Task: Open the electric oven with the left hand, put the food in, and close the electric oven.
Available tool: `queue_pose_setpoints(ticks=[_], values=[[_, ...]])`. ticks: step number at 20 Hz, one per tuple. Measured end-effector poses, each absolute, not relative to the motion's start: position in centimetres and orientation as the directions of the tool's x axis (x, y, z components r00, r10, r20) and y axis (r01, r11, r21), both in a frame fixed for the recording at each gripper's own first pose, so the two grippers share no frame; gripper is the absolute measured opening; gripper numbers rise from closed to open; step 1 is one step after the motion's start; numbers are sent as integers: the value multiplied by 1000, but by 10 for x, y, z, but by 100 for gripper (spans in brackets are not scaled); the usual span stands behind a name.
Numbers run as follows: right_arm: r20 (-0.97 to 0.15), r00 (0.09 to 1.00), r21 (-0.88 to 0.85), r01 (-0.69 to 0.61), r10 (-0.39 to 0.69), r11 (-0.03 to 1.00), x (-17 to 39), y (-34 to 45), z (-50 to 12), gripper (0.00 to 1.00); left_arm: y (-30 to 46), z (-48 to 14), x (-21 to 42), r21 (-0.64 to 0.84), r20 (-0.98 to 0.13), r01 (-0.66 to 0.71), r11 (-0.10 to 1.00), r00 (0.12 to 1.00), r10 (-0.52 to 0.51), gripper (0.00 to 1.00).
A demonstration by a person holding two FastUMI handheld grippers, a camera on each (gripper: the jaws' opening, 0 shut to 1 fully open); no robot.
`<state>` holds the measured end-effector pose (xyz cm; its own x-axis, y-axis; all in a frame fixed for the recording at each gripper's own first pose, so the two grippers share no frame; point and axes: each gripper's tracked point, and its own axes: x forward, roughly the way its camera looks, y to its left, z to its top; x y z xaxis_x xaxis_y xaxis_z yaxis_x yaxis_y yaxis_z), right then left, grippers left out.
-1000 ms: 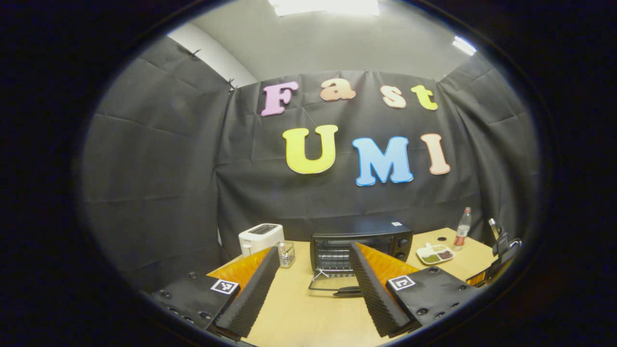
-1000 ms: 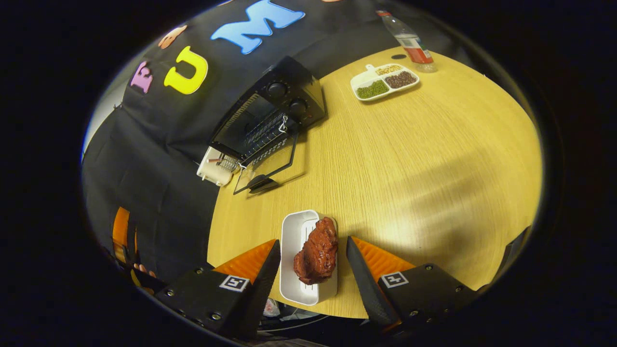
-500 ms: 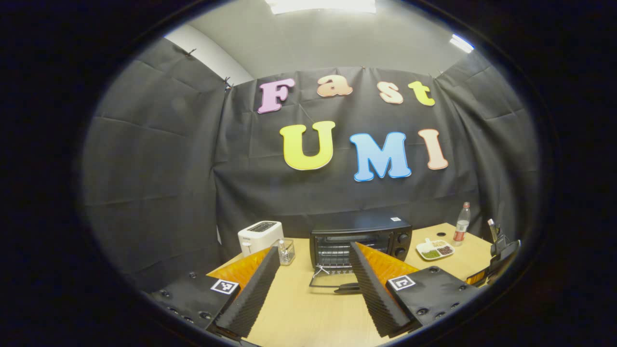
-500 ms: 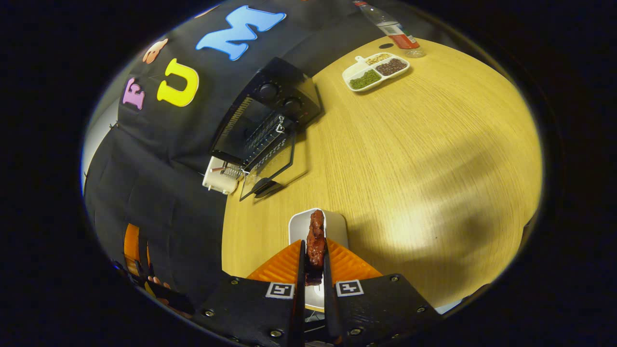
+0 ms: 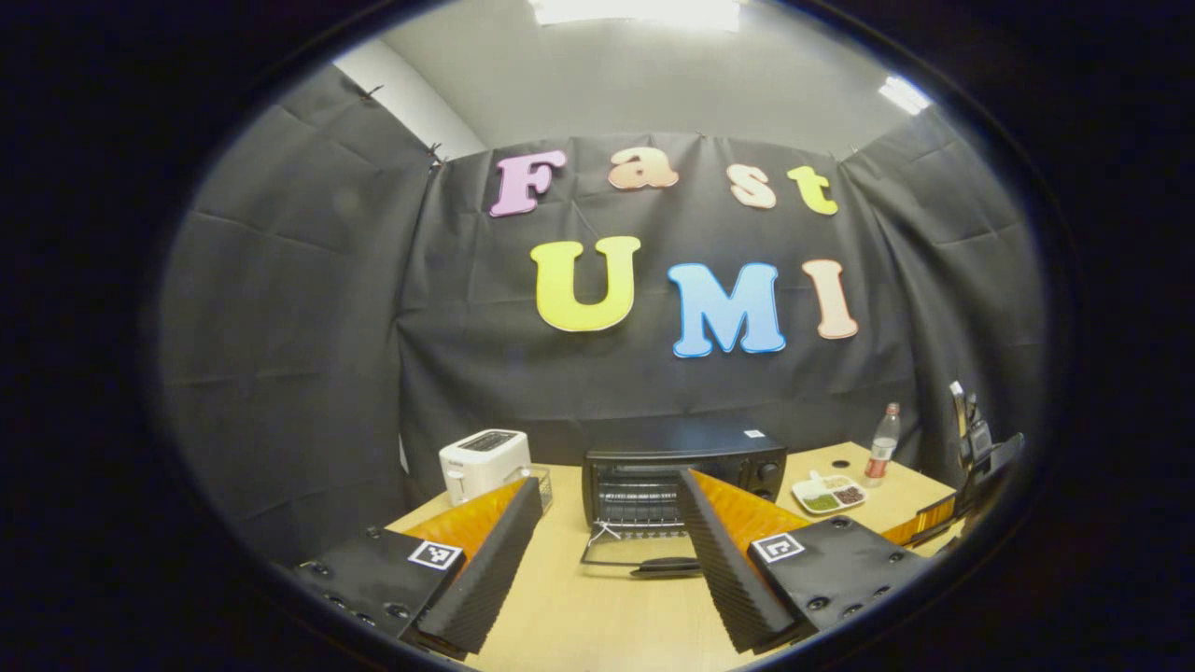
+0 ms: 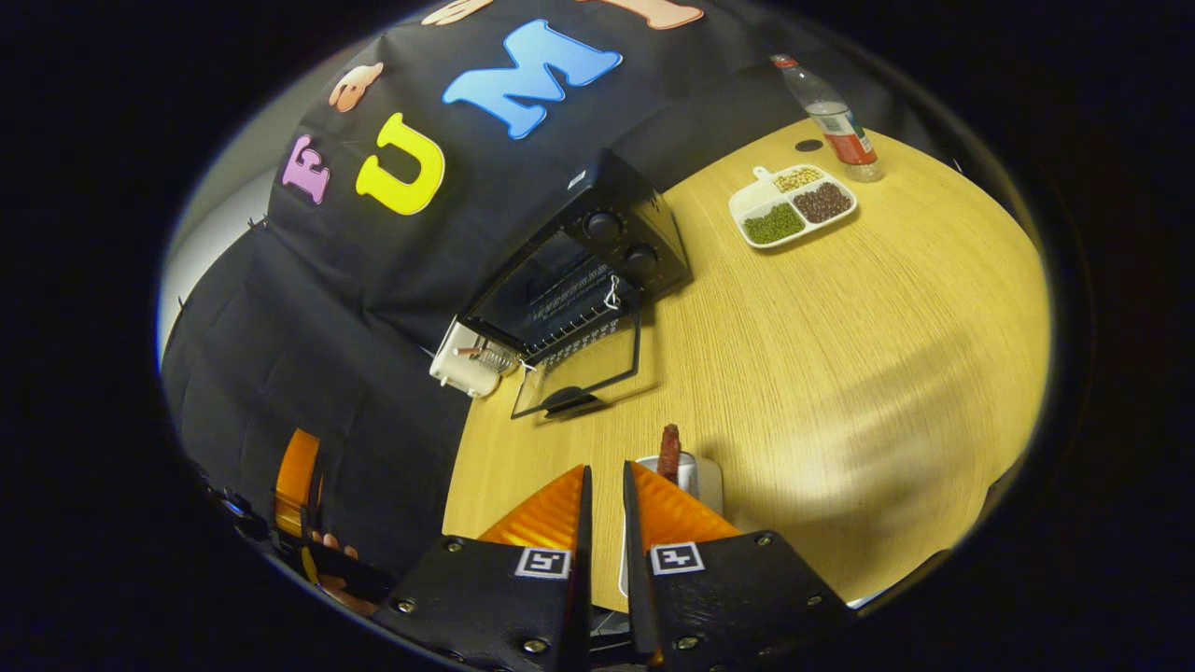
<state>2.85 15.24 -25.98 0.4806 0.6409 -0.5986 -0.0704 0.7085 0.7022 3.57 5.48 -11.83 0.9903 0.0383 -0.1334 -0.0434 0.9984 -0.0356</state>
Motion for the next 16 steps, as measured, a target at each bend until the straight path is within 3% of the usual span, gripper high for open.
queue_pose_setpoints(ticks=[4,5,6,7,12,14,16], values=[[-651,494,646,-40,577,763,35,133,-277,17,64,-125,45,-54,-144,-46,997,989,38,90],[-653,509,644,-16,561,765,39,128,-280,17,65,-126,45,-58,-151,-46,997,988,37,100],[-662,509,641,7,549,767,44,125,-287,17,66,-129,47,-56,-159,-44,997,987,35,97],[-673,496,642,23,548,767,39,120,-292,22,68,-131,47,-46,-165,-44,998,986,36,100],[-680,439,677,68,588,732,41,128,-314,53,71,-130,45,-20,-170,-48,999,984,44,97],[-681,404,693,85,611,716,37,137,-324,56,72,-130,43,-5,-173,-49,999,984,47,100],[-680,363,711,114,637,694,32,147,-332,56,73,-131,42,1,-177,-55,998,983,54,97]])
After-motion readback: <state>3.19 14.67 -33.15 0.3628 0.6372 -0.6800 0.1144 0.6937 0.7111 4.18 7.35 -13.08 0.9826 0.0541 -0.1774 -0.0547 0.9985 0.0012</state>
